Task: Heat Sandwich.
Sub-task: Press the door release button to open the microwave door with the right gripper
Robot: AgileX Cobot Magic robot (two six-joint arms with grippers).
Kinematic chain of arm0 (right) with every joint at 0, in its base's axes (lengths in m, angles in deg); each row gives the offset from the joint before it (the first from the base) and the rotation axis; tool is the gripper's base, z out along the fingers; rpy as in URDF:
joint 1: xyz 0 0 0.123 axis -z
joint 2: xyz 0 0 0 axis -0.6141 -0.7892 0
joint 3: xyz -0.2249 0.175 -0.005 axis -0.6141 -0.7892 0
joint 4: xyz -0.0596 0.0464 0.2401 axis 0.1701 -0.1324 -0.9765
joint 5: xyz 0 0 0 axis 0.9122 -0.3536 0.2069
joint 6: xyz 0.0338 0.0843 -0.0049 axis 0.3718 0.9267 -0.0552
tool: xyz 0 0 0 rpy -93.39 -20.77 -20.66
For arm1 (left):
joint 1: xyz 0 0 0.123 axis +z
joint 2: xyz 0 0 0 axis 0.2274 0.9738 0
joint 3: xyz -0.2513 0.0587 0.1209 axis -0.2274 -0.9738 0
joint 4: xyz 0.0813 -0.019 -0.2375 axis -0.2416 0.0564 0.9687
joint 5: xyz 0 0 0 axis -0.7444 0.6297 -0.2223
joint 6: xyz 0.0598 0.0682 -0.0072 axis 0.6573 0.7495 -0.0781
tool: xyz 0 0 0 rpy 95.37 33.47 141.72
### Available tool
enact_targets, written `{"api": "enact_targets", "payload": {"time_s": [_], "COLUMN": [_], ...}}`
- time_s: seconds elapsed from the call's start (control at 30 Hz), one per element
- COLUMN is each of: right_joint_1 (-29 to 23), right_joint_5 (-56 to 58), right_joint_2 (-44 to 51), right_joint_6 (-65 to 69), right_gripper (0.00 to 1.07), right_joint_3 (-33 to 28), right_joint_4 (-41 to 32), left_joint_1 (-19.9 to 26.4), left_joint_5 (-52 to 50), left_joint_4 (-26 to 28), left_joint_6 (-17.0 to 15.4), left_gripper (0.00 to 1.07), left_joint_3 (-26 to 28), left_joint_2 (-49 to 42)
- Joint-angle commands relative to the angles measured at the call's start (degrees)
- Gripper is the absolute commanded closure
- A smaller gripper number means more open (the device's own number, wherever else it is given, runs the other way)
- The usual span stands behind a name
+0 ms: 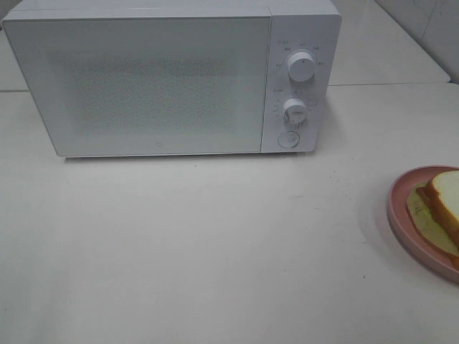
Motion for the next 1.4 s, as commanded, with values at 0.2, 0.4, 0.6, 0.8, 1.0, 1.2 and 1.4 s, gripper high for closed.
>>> {"api": "enact_targets", "payload": {"time_s": [0.2,0.4,0.6,0.8,1.0,1.2,1.4], "right_joint_1": [0.5,0.5,0.5,0.5,0.5,0.5,0.5], "right_joint_5": [-0.3,-0.3,-0.3,-1.0,-5.3,-7.9,-13.2], "right_joint_2": [1.5,1.5,1.5,-0.2,-6.6,-11.9,-18.3], "right_joint_6": [-0.5,-0.5,-0.5,-0.3,-0.5,-0.5,-0.5], "right_gripper": [0.32,0.32,0.31,0.31,0.31,0.31,0.31], "right_joint_3": [0.0,0.0,0.0,1.7,2.2,2.2,2.2], "right_joint_4": [0.2,0.2,0.1,0.1,0.1,0.1,0.1], "left_joint_1": [0.1,0.1,0.1,0.1,0.1,0.1,0.1], "left_joint_5": [-0.3,-0.3,-0.3,-0.3,-0.3,-0.3,-0.3], "left_joint_4": [0.2,0.2,0.2,0.2,0.2,0.2,0.2], "left_joint_6": [0.2,0.2,0.2,0.2,0.1,0.1,0.1], "left_gripper": [0.07,0.07,0.07,0.07,0.07,0.07,0.07], "left_joint_3": [0.0,0.0,0.0,0.0,0.0,0.0,0.0], "left_joint_2": [-1.3,-1.3,-1.3,-1.3,-1.3,-1.3,-1.3]}}
